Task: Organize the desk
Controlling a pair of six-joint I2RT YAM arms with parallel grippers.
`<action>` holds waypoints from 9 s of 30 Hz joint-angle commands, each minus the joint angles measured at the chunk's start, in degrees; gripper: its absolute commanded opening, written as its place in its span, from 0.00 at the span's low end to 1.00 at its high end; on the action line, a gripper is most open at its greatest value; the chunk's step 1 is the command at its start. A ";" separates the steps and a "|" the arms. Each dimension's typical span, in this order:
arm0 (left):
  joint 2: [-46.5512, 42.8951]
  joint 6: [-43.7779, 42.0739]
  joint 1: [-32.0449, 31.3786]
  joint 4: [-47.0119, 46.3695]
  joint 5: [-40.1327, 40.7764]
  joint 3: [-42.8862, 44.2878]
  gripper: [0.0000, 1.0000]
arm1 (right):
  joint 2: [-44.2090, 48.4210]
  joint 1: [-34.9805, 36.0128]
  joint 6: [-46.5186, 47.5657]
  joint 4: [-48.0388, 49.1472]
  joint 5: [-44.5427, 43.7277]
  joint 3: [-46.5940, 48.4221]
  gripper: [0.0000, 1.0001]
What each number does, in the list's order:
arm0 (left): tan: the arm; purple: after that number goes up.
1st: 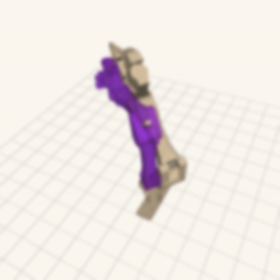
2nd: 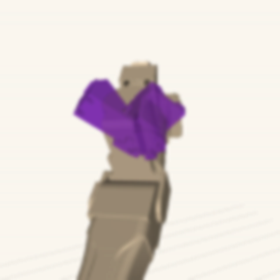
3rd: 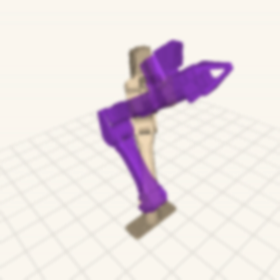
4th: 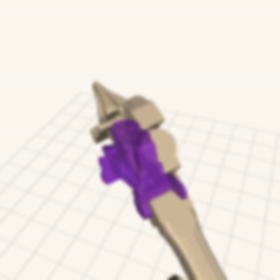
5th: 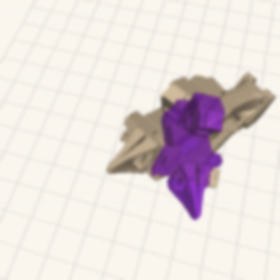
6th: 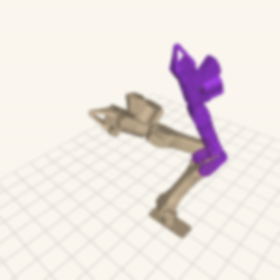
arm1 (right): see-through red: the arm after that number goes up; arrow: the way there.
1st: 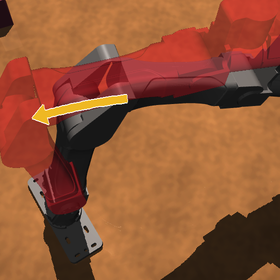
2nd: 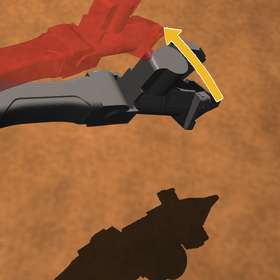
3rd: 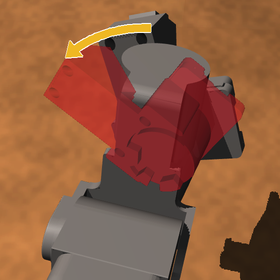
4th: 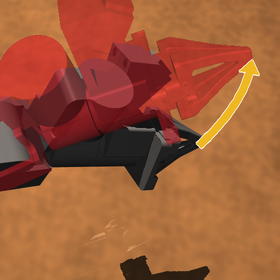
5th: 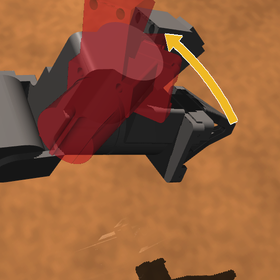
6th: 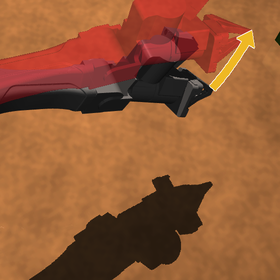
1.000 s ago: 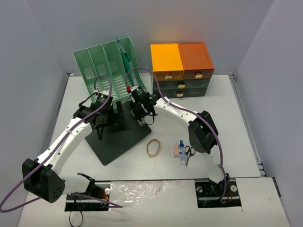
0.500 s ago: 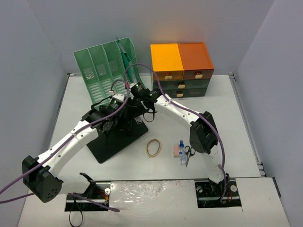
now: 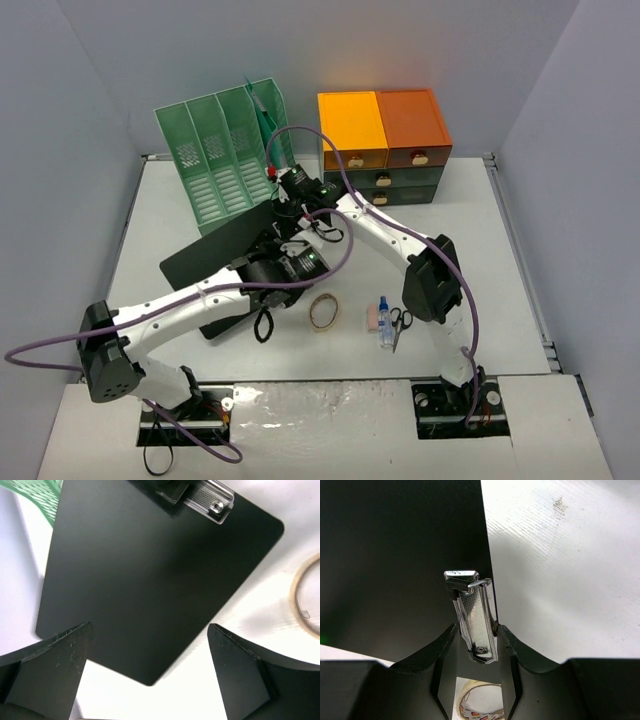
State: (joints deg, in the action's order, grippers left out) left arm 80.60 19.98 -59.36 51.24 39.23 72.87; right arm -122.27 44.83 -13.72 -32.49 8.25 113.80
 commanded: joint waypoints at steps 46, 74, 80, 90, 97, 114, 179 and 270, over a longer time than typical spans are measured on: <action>37.73 32.47 -27.11 43.95 48.26 18.26 0.97 | 11.53 -3.88 -4.31 -7.07 9.01 6.54 0.00; 35.76 33.54 -7.61 43.95 58.76 18.62 0.97 | 7.31 -4.75 -5.79 -14.97 12.49 16.98 0.00; 35.85 33.19 -7.43 44.04 58.85 18.54 0.97 | 7.49 -4.58 -5.44 -15.68 13.11 16.28 0.00; 35.09 29.63 -6.47 44.04 58.94 22.35 0.88 | 7.58 -4.87 -4.68 -16.12 12.90 15.93 0.00; 33.31 26.60 -6.24 44.04 58.94 24.13 0.81 | 8.17 -5.54 -4.41 -16.65 12.29 13.85 0.00; 31.19 23.14 -6.99 44.04 58.88 25.60 0.24 | 9.07 -6.10 -2.78 -16.56 12.09 11.45 0.00; -19.86 34.84 38.53 15.00 -26.74 -3.45 0.84 | 1.73 4.12 4.48 17.92 -13.93 -21.75 0.56; -16.18 13.53 23.57 7.94 -17.45 2.40 0.86 | 4.86 -0.09 -0.93 -5.28 -12.39 14.16 0.00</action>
State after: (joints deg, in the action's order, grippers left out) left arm 61.36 36.40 -25.29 58.84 12.22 69.23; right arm -123.01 44.71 -13.01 -38.30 -4.47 124.91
